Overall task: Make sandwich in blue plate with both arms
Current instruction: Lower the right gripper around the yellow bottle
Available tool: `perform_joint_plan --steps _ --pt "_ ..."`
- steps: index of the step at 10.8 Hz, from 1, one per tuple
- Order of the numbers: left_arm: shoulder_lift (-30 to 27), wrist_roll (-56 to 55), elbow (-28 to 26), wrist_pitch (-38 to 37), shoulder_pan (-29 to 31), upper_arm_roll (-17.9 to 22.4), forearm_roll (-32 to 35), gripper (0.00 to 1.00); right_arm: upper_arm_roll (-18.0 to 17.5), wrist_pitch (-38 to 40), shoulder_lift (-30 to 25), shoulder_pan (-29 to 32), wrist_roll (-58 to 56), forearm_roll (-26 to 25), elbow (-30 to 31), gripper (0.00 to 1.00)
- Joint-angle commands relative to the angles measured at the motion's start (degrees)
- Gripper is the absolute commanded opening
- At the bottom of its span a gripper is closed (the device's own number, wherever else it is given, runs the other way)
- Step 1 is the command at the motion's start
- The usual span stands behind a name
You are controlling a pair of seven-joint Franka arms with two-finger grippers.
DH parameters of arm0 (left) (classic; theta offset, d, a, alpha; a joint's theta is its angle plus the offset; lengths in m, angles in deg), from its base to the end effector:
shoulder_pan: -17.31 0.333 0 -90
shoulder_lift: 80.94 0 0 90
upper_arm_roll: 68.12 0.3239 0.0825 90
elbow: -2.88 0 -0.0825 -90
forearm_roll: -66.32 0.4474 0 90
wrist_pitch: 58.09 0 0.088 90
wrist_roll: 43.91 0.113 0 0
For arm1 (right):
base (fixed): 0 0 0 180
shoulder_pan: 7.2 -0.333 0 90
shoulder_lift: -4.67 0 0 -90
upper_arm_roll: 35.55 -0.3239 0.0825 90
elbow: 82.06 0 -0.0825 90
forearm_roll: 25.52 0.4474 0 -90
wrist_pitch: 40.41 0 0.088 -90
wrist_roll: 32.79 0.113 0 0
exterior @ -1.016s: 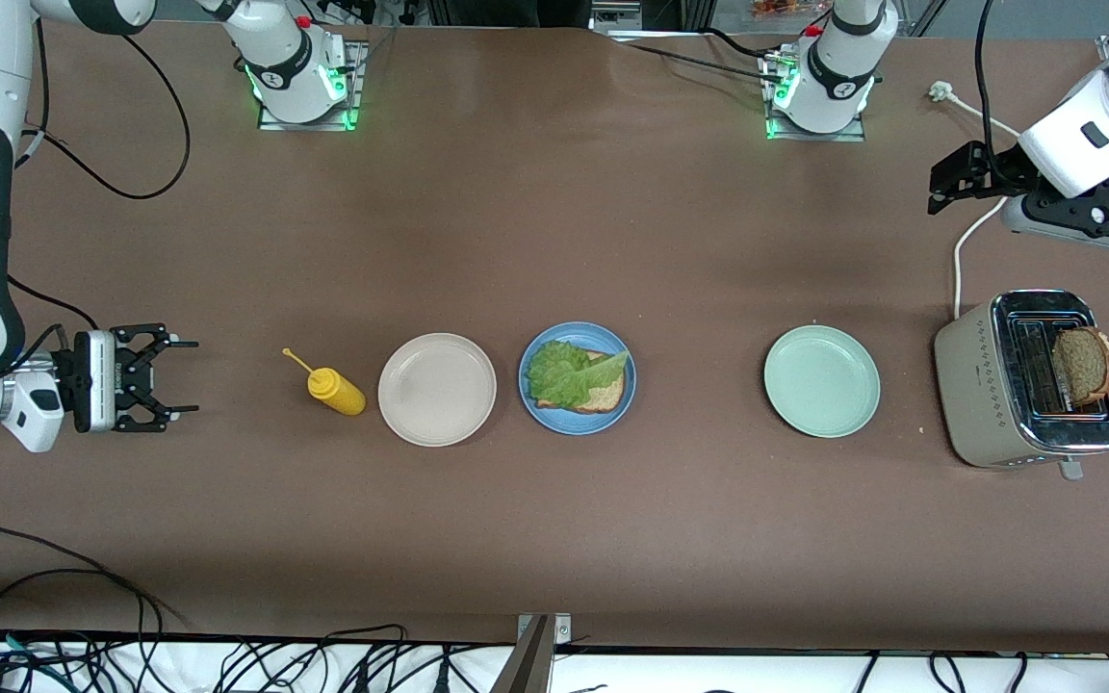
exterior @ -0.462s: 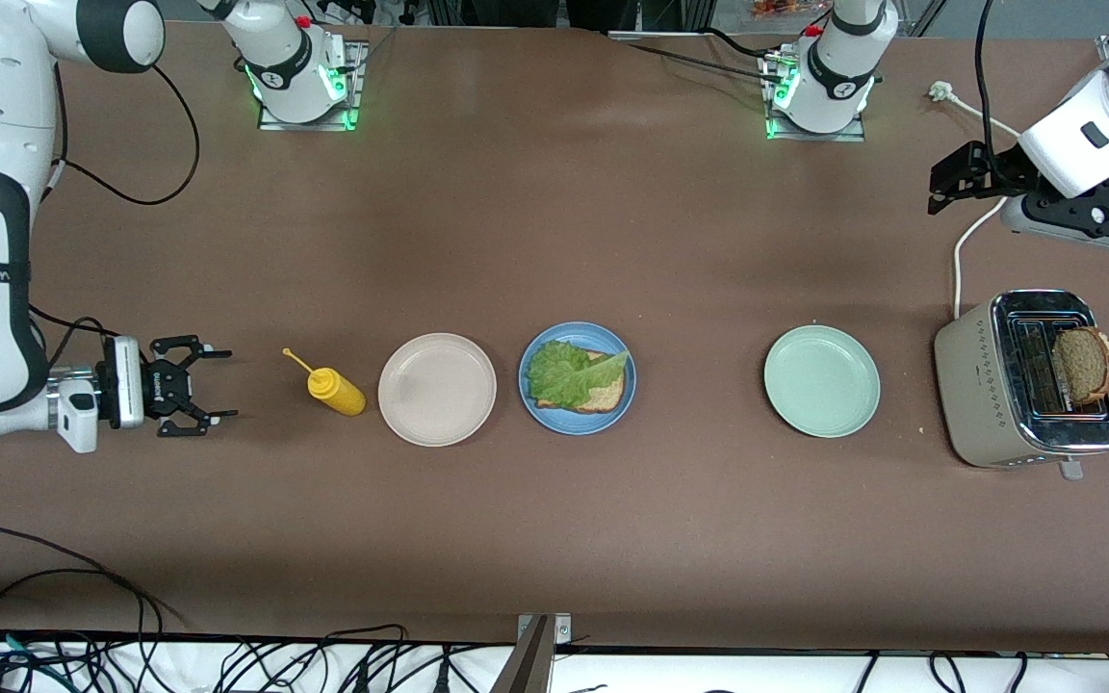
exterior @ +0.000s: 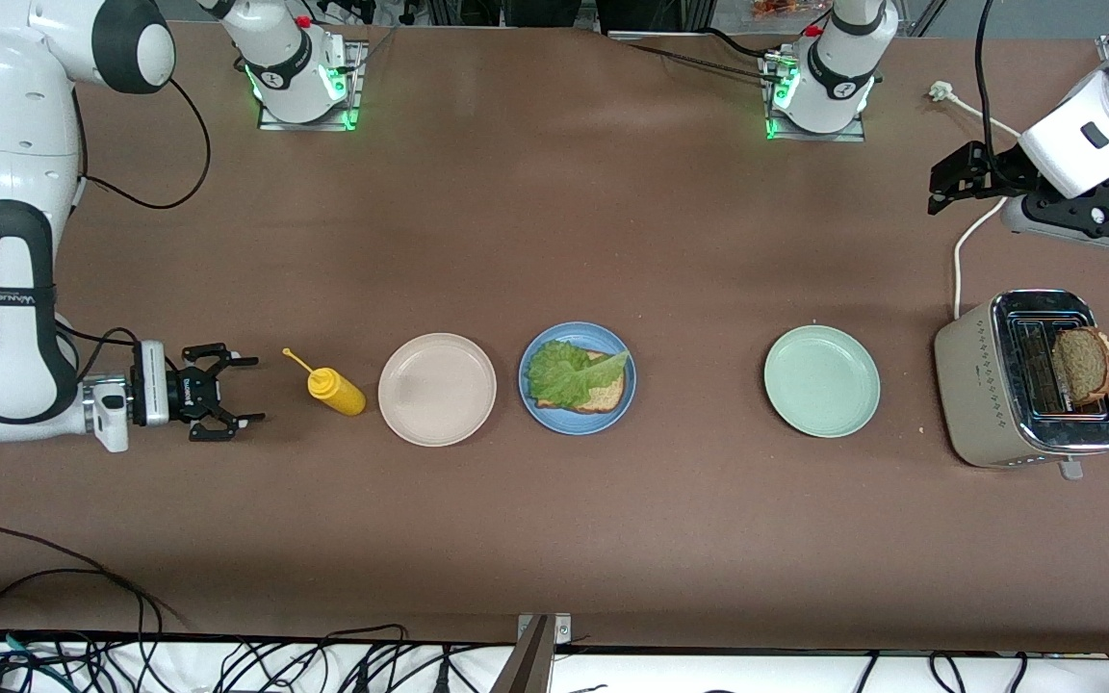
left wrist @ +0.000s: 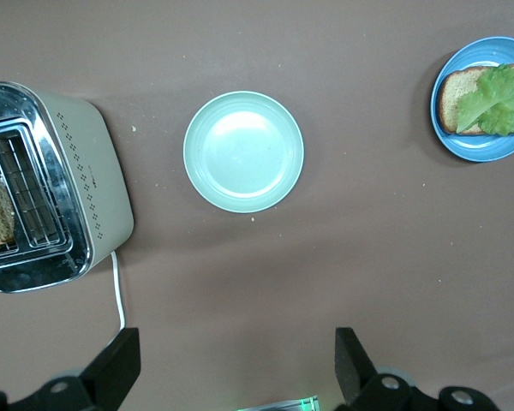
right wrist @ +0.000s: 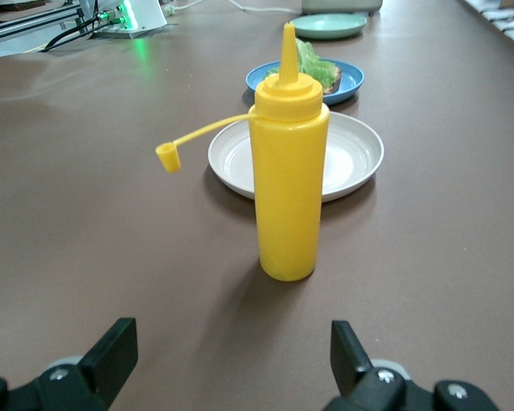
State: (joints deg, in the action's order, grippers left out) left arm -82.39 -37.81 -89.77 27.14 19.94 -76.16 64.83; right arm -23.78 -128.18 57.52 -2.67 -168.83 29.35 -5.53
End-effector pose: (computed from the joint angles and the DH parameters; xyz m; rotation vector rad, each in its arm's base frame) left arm 0.5961 -0.0605 0.6103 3.0985 -0.3132 -0.1626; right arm 0.7279 -0.0860 0.1325 -1.4070 -1.7424 -0.6889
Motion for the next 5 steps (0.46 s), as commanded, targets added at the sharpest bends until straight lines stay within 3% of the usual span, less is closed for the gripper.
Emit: perform_joint_plan --steps 1,5 --pt "0.75 -0.21 1.78 -1.29 0.10 -0.14 0.96 1.00 -0.34 -0.82 3.14 0.05 -5.02 4.18 -0.07 1.00" --pt "0.75 -0.21 1.78 -1.38 0.10 -0.14 0.96 1.00 -0.34 -2.15 4.90 -2.14 -7.40 8.48 0.54 1.00"
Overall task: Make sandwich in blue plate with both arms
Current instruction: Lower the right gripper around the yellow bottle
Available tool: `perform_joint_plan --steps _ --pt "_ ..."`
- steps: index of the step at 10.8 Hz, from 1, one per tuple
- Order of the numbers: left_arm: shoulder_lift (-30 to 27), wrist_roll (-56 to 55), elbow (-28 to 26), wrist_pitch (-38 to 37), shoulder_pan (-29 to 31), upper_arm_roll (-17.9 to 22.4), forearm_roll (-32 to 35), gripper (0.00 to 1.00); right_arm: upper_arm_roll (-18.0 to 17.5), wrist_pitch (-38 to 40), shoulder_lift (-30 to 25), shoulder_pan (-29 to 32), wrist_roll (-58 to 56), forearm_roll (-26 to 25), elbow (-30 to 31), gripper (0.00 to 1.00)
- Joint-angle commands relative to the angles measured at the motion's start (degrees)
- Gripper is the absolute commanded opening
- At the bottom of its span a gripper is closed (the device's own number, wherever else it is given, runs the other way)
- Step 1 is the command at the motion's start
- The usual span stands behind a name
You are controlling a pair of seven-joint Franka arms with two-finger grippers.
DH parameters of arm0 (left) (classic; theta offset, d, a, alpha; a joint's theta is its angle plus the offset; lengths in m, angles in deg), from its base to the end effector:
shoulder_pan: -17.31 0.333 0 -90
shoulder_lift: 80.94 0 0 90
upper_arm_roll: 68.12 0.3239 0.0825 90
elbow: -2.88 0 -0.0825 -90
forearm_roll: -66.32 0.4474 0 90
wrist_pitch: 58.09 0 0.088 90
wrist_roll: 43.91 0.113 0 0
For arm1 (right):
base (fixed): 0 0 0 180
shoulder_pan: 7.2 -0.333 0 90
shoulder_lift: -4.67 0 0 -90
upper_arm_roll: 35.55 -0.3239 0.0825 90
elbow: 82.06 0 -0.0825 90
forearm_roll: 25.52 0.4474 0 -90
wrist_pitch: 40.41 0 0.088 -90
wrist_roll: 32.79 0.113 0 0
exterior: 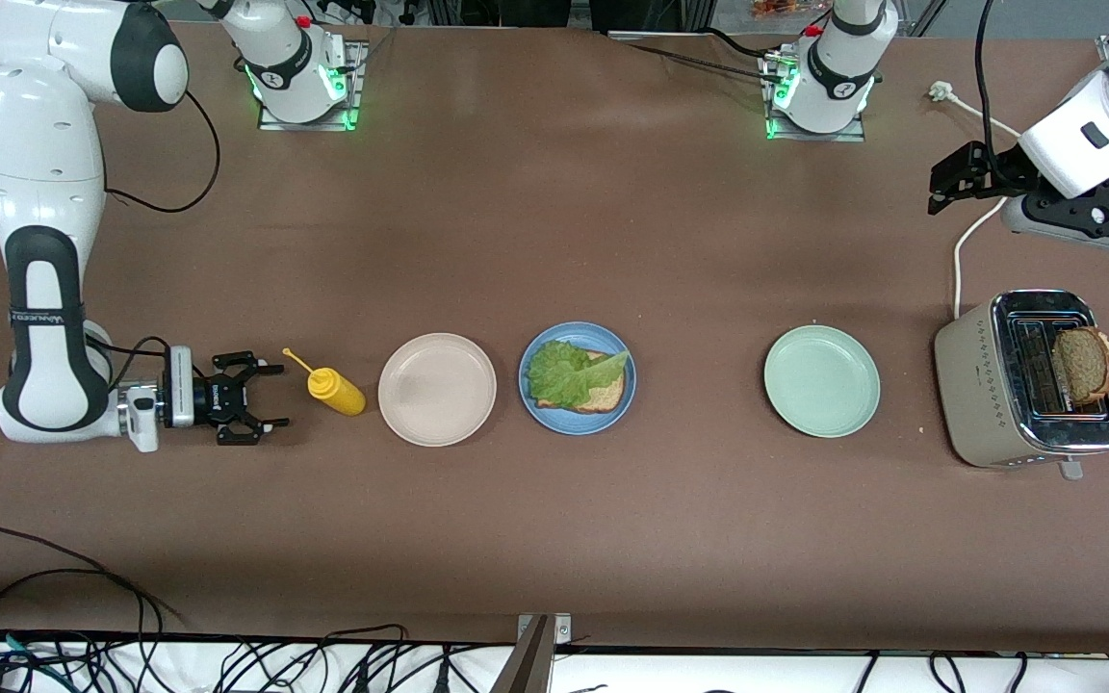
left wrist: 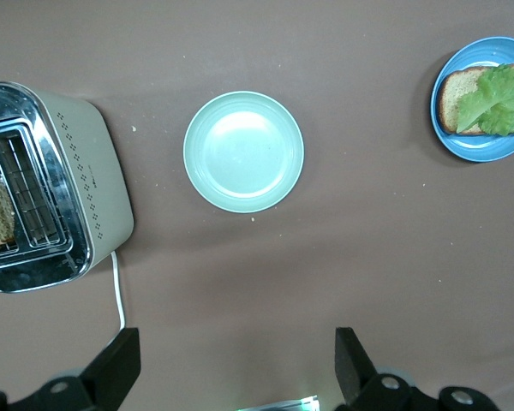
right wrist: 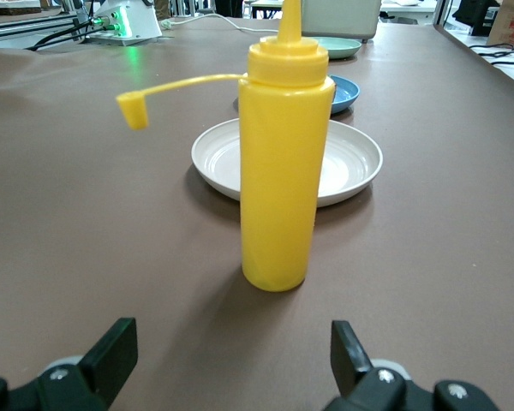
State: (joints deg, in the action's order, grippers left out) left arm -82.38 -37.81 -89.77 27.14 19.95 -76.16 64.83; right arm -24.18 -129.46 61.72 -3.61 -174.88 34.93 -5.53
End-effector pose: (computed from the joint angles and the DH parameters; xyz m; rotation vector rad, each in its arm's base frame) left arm 0.5962 -0.0604 0.6102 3.0985 -0.3129 -0.1628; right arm 0.7228 -0.0651 0.0844 -1.3389 -1.7284 -0.7985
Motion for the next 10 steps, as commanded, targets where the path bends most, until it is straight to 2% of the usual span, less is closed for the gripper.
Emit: perform_joint_plan --steps 1,4,10 --pt "0.74 -0.21 1.77 -1.38 0.09 -0.14 0.96 1.00 0.05 -1.74 0.69 -1.91 -1.35 3.53 0.63 1.00" --pt "0.74 -0.21 1.77 -1.29 0.09 -0.14 0.96 1.00 -0.04 -4.47 0.87 -3.93 -1.44 6.69 2.74 1.00" --pt "0.74 -0.21 1.77 -1.38 0.09 -0.14 0.96 1.00 -2.23 -7.63 0.87 -4.47 -3.64 9.41 5.20 1.00"
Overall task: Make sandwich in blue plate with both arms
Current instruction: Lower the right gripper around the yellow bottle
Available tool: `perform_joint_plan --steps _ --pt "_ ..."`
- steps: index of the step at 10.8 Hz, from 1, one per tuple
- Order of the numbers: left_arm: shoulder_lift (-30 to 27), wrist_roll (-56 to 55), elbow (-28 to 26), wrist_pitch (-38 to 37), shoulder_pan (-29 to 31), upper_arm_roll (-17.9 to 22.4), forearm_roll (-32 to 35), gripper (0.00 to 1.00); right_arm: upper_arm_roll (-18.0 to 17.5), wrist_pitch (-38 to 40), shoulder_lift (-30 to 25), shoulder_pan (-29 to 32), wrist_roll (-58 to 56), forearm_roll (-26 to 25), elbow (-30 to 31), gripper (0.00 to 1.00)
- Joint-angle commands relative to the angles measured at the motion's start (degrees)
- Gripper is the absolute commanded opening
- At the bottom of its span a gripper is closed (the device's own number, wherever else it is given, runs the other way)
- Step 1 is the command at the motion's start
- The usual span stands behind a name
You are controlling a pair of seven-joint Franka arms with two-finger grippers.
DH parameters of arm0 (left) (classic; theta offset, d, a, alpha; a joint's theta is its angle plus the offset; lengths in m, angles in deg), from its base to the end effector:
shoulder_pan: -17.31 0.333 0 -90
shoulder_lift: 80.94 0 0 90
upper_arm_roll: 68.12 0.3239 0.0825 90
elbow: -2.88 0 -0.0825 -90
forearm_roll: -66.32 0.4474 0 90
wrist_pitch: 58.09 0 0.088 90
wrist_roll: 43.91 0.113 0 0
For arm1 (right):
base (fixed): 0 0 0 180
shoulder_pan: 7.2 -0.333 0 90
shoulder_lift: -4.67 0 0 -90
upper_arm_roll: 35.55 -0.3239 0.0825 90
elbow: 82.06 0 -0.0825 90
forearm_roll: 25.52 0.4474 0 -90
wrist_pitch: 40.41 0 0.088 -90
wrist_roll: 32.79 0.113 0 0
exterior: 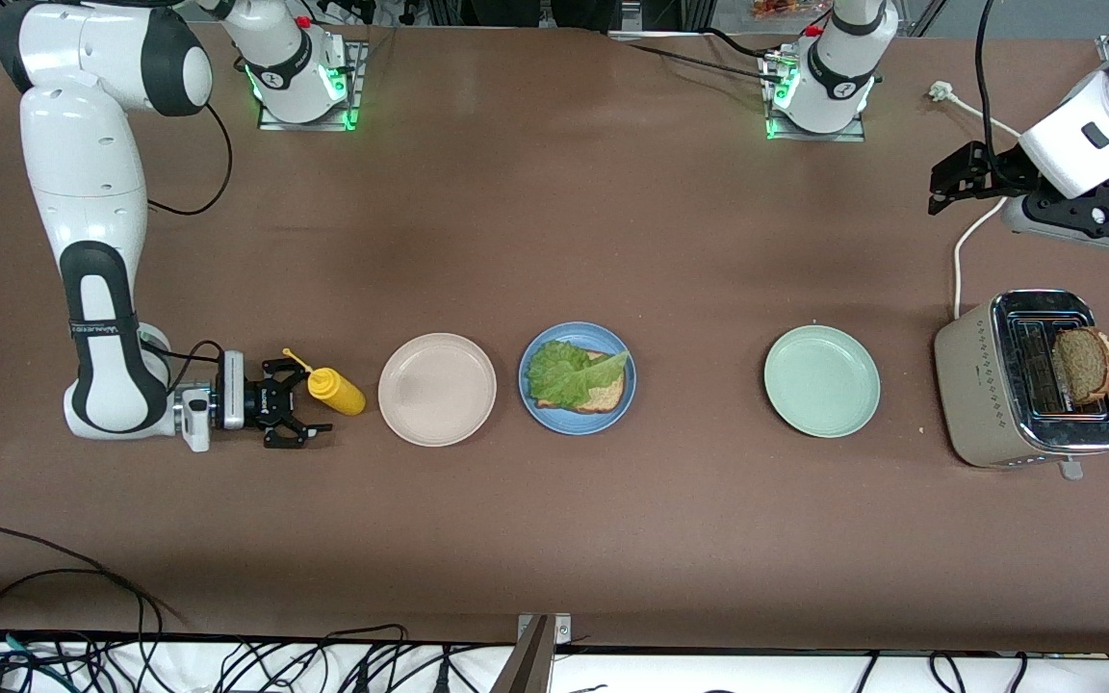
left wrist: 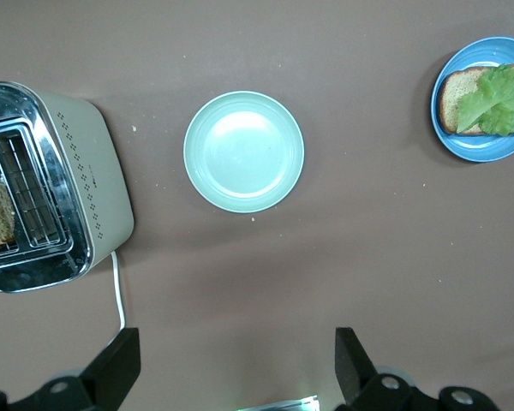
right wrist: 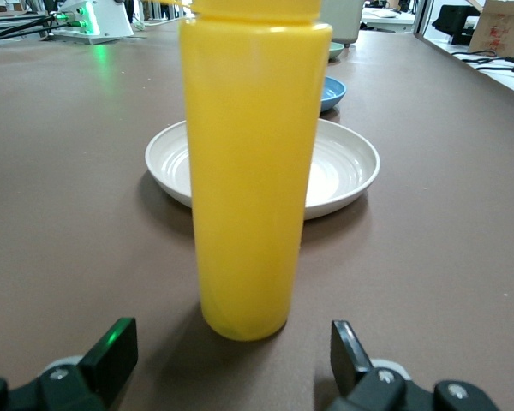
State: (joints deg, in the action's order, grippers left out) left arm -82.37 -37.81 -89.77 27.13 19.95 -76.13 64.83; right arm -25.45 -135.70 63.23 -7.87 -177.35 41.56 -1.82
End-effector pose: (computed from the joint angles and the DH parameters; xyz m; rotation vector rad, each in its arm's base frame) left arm 0.5962 -0.0601 0.6101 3.0984 -0.3121 -0.1634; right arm 0.7141 -0.0045 0.0424 -1.3534 -1.6962 -0.8680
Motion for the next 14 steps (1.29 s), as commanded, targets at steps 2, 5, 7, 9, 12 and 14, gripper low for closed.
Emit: perform_joint_plan --steps 2,5,7,9,12,14 --pt "0.73 -0.21 1.77 -1.37 0.09 -0.17 0.96 1.00 -1.05 -2.70 -0.54 -1.08 -1.17 4.37 2.02 1.00" --pt "0.73 -0.21 1.77 -1.28 0.09 -0.17 0.96 1.00 -1.05 -3.50 -0.54 -1.88 -0.90 5.86 2.11 1.00" --pt "0.73 -0.21 1.77 -1.37 0.09 -0.26 0.96 1.00 -1.14 -3.59 -0.54 -2.31 -0.90 7.01 2.11 0.94" --pt "0.73 -0.21 1.77 -1.28 0.09 -0.26 0.96 1.00 -1.66 -4.82 -0.54 -2.75 -0.20 7.97 2.11 0.53" --pt "0.65 -0.21 1.77 -1.37 0.09 -0.17 0.96 1.00 -1.84 -5.79 -0.72 -3.28 1.29 8.59 2.02 0.00" --pt "0.73 -0.21 1.77 -1.37 0.09 -0.17 0.96 1.00 -1.32 -6.93 -1.94 -4.25 6.97 6.15 1.93 0.00"
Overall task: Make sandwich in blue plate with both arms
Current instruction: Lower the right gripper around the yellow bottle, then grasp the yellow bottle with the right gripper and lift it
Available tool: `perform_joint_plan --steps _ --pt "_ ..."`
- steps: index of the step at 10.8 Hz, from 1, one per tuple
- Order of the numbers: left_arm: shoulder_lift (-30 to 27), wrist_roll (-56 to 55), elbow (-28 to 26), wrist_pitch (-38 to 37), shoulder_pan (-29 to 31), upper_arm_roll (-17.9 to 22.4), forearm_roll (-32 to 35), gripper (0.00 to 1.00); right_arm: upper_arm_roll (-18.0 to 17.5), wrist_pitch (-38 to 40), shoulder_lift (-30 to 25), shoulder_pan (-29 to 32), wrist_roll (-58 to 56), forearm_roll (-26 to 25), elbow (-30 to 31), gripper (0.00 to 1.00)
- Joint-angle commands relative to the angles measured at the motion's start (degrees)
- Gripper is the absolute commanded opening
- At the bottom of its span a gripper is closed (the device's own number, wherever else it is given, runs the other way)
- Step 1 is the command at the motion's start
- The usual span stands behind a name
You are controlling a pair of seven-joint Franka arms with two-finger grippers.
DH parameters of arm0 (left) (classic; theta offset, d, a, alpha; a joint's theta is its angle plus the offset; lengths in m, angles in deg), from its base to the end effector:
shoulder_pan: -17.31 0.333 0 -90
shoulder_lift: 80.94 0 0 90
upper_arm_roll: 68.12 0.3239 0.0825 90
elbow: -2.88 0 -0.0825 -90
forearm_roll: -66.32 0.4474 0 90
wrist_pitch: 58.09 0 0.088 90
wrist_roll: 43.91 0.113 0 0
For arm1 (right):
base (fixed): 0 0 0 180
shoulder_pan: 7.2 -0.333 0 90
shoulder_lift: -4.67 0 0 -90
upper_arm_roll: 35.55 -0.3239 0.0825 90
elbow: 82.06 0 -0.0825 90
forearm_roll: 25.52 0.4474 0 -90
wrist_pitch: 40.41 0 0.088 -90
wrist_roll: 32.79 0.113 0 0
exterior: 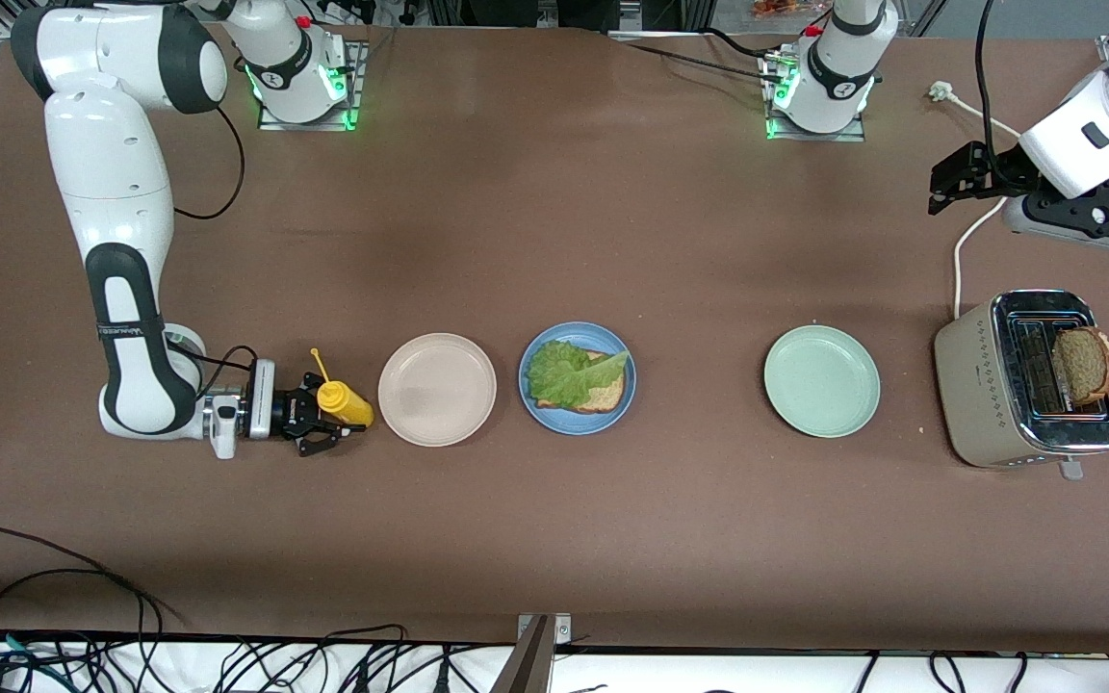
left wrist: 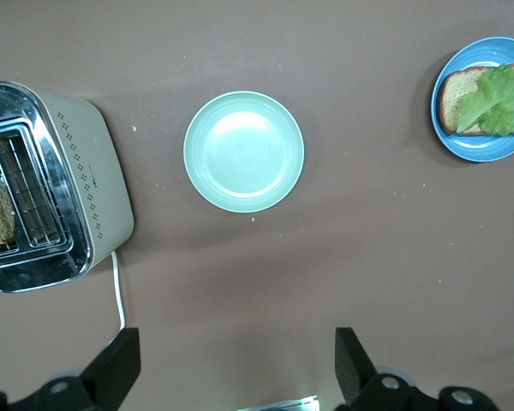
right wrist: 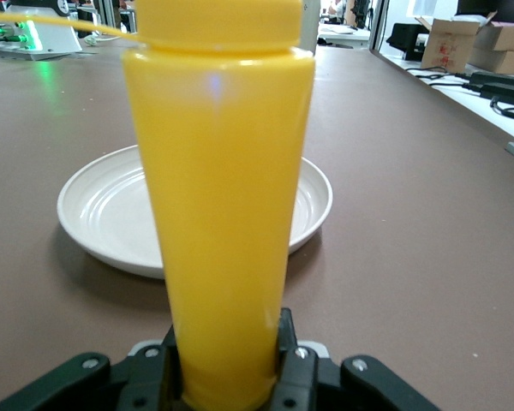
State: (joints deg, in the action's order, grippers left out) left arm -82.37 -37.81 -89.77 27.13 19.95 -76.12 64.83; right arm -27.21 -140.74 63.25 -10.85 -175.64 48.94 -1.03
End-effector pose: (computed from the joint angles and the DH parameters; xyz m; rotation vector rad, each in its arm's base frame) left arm 0.5962 -0.0600 0.6101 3.0985 -0.3118 -0.1634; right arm 0.7239 0.0470 0.0404 -1.4108 -1.6227 -0.9592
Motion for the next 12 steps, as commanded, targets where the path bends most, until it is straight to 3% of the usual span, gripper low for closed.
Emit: perform_joint_plan --steps 1,4,6,9,12 --pt "0.65 -0.21 1.77 -1.37 0.08 -0.17 1.05 1.00 0.45 -2.15 -3.02 -1.36 10.17 -5.51 0.80 0.00" --pt "0.73 -0.21 1.77 -1.37 0.08 -0.26 1.05 1.00 0.18 -5.05 -8.37 -2.59 25.73 -21.59 0.71 0.00" --pt "0.65 -0.21 1.77 -1.37 0.08 -0.26 1.05 1.00 0.36 -5.06 -11.10 -4.07 33.21 -26.27 0.71 0.00" --pt "0.73 -0.21 1.77 -1.37 0.08 -0.17 1.05 1.00 0.45 -5.23 -17.16 -8.90 50.60 -37.86 0.71 0.00" --pt "0.73 -0.21 1.77 -1.37 0.08 -0.17 1.05 1.00 5.00 -4.97 -19.11 -16.44 60.81 -41.14 0.71 0.00"
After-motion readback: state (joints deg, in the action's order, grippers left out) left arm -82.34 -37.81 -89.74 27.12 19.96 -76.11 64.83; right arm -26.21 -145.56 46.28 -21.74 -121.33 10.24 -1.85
